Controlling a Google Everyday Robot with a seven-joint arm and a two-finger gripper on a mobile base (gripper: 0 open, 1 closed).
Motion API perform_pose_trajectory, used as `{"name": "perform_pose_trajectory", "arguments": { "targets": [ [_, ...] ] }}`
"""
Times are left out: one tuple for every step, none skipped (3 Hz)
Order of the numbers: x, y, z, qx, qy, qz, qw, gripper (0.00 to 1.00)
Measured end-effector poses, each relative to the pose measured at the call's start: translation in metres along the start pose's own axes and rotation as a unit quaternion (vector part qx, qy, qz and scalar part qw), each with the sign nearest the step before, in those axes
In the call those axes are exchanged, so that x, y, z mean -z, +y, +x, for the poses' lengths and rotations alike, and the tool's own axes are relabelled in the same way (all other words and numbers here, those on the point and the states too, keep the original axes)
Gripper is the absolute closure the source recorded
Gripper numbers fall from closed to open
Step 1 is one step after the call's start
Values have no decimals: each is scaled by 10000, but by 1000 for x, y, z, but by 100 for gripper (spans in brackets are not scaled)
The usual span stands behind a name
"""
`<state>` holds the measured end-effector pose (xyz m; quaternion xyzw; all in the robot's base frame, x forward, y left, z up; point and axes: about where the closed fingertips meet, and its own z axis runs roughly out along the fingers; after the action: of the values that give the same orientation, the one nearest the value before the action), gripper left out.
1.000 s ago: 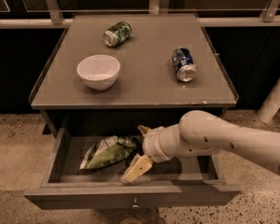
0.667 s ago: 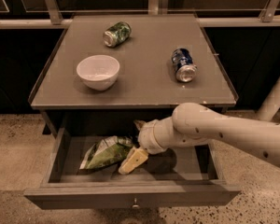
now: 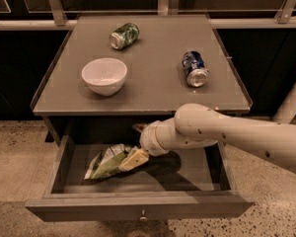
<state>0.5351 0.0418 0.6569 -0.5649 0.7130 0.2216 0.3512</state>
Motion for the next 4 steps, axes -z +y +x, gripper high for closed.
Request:
{"name": "perform_pose_trajectory", "arguments": {
  "targets": [
    [0,0,0,1,-2,9,10000,42],
    [0,0,0,1,-2,9,10000,65],
    [0,0,0,1,-2,9,10000,88],
    [0,0,0,1,-2,10,10000,100]
  ]
}}
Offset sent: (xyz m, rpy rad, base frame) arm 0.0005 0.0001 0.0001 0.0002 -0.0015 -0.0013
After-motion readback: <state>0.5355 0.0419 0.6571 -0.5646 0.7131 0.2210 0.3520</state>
